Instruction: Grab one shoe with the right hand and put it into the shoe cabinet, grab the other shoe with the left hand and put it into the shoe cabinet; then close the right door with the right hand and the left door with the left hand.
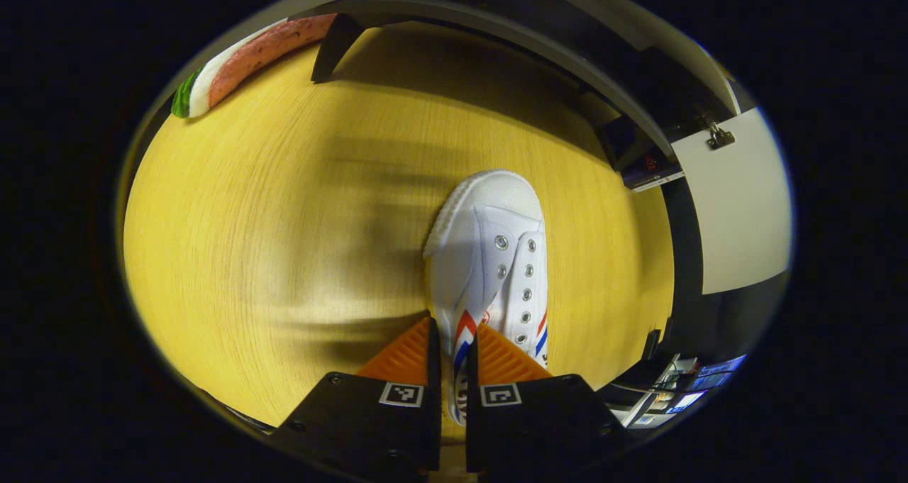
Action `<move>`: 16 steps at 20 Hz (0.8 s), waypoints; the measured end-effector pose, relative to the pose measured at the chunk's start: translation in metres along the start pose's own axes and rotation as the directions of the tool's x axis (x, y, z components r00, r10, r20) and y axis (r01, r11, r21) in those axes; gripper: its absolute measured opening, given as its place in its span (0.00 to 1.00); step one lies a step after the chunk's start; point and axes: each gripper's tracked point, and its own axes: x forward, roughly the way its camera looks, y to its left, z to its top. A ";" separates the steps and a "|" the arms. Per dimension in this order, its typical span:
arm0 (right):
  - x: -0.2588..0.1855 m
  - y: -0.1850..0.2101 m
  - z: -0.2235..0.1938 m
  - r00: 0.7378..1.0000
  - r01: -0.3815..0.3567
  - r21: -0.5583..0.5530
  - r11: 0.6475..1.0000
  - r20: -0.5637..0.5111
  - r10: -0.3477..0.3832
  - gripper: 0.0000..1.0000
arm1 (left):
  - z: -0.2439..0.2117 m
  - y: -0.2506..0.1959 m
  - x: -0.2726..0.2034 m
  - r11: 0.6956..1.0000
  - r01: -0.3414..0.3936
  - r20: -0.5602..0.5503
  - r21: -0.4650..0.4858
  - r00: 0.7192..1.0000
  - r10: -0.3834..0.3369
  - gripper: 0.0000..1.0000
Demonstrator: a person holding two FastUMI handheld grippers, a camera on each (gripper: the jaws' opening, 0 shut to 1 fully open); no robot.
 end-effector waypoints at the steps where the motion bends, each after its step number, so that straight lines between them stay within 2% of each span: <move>1: -0.001 -0.002 0.000 1.000 0.004 -0.001 1.000 0.000 -0.004 0.51 | 0.005 0.001 0.001 1.000 -0.003 0.004 0.018 1.000 0.003 0.16; 4: -0.003 -0.006 -0.002 1.000 0.020 -0.009 1.000 -0.004 -0.020 0.51 | 0.022 -0.004 -0.012 0.999 0.033 0.055 0.037 0.998 -0.035 0.15; 5: -0.004 -0.007 -0.002 1.000 0.025 -0.008 1.000 -0.005 -0.025 0.51 | 0.031 -0.002 -0.021 0.998 0.047 0.077 0.044 0.996 -0.051 0.18; 8: -0.005 -0.010 -0.002 0.999 0.037 -0.006 0.999 -0.004 -0.037 0.51 | 0.072 -0.007 -0.067 0.993 0.088 0.159 0.083 0.982 -0.101 0.15; 13: -0.007 -0.016 0.000 0.998 0.056 -0.003 0.998 0.007 -0.056 0.51 | 0.162 -0.012 -0.165 0.977 0.153 0.296 0.148 0.936 -0.192 0.15; 16: -0.008 -0.020 -0.001 0.997 0.070 -0.003 0.998 0.009 -0.070 0.51 | 0.195 -0.029 -0.212 0.965 0.190 0.363 0.179 0.899 -0.245 0.15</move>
